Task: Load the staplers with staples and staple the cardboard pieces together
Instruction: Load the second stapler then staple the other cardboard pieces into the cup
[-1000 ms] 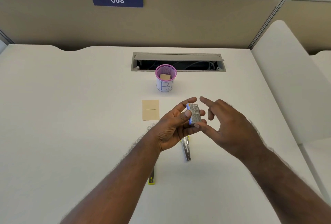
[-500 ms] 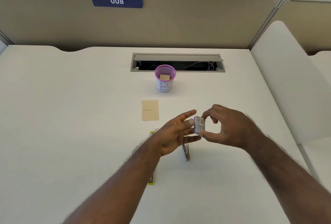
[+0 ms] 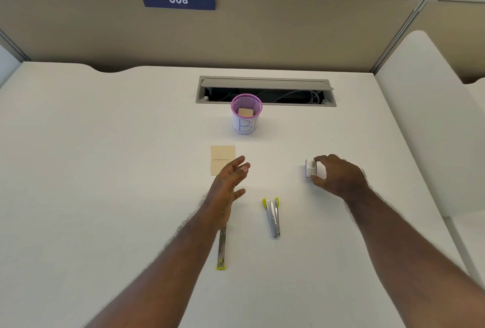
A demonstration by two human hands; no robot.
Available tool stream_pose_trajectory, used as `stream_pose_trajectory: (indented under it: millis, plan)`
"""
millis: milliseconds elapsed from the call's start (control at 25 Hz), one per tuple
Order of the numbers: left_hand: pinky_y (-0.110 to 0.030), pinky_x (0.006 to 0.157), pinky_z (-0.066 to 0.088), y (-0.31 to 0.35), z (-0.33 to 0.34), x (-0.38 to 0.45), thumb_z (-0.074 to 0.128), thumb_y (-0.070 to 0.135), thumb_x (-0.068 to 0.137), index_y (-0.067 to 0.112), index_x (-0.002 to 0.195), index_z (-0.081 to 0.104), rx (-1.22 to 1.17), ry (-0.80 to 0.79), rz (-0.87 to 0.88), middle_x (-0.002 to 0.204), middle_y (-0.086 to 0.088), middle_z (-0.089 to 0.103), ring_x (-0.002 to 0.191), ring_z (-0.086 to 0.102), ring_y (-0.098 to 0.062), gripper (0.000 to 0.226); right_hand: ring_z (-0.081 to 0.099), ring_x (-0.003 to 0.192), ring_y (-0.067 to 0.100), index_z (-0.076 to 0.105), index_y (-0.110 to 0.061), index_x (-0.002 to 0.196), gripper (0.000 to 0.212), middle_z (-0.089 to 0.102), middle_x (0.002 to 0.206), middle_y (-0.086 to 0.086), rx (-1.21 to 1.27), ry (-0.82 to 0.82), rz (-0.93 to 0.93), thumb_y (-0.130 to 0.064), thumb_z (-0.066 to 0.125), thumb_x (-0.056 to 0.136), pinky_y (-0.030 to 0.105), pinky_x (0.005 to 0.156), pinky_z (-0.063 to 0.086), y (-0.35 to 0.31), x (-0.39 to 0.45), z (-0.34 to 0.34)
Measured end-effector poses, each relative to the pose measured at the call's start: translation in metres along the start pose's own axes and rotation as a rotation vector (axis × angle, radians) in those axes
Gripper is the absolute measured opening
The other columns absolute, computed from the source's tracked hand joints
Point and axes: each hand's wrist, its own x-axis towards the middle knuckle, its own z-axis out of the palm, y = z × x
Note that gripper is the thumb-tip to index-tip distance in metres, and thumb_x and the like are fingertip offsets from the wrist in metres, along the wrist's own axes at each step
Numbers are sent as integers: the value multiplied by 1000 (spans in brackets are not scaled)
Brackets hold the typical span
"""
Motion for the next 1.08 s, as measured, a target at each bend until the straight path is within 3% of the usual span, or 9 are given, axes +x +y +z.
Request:
stream_pose_trajectory:
  millis: [160, 400, 520, 600, 720, 840, 960, 1080]
  plan:
    - [-41, 104, 39, -4, -15, -1, 53, 27, 98, 33, 130, 54, -8, 63, 21, 132, 9, 61, 129, 49, -9, 33, 65, 91, 30, 64, -29, 123, 46, 65, 101, 3, 8, 27, -9, -45, 68, 80, 35, 73, 50, 2, 6, 3]
    - [-41, 103, 41, -9, -28, -4, 53, 25, 98, 27, 135, 52, -16, 123, 21, 129, 8, 63, 125, 51, -10, 38, 59, 114, 24, 42, -28, 145, 66, 56, 127, 2, 43, -266, 112, -50, 62, 86, 38, 92, 48, 7, 12, 1]
    - [-35, 93, 47, -12, -40, -9, 56, 16, 96, 23, 129, 57, 20, 240, 48, 124, 5, 65, 117, 57, -10, 34, 57, 109, 24, 54, -20, 133, 44, 60, 113, 4, 367, -162, 183, -26, 58, 90, 34, 89, 45, -4, 4, -7]
    - [-32, 85, 49, -17, -50, -14, 57, 9, 94, 22, 121, 61, 84, 372, 54, 116, 3, 66, 106, 59, -11, 30, 56, 112, 25, 62, -13, 125, 35, 63, 116, 7, 534, -104, 202, -9, 49, 93, 30, 90, 40, -20, -5, -14]
    - [-38, 91, 50, -28, -61, -22, 56, 5, 91, 17, 119, 64, 221, 492, 4, 114, 1, 65, 104, 59, -15, 32, 59, 88, 20, 65, 0, 119, 38, 64, 103, 9, 827, -246, 247, 10, 40, 92, 23, 71, 46, -59, -29, -22]
    - [-41, 97, 50, -43, -66, -29, 54, 4, 90, 11, 124, 62, 363, 449, -80, 116, -1, 64, 104, 59, -21, 36, 57, 66, 16, 61, 9, 116, 29, 63, 87, 9, 1135, -458, 298, 15, 44, 93, 18, 57, 49, -106, -59, -22]
    - [-40, 99, 50, -56, -64, -33, 52, 6, 91, 11, 122, 64, 498, 360, -143, 114, -3, 62, 108, 60, -24, 34, 65, 65, 17, 63, -3, 109, 20, 69, 90, 11, 1237, -582, 305, 7, 55, 93, 19, 60, 56, -150, -83, -9]
    - [-30, 75, 43, -58, -63, -34, 49, 6, 86, 22, 85, 63, 551, 218, -157, 81, -3, 50, 77, 50, -22, 21, 65, 60, 18, 63, -7, 98, 11, 68, 87, 11, 1288, -567, 405, 1, 58, 92, 25, 60, 56, -184, -98, 17]
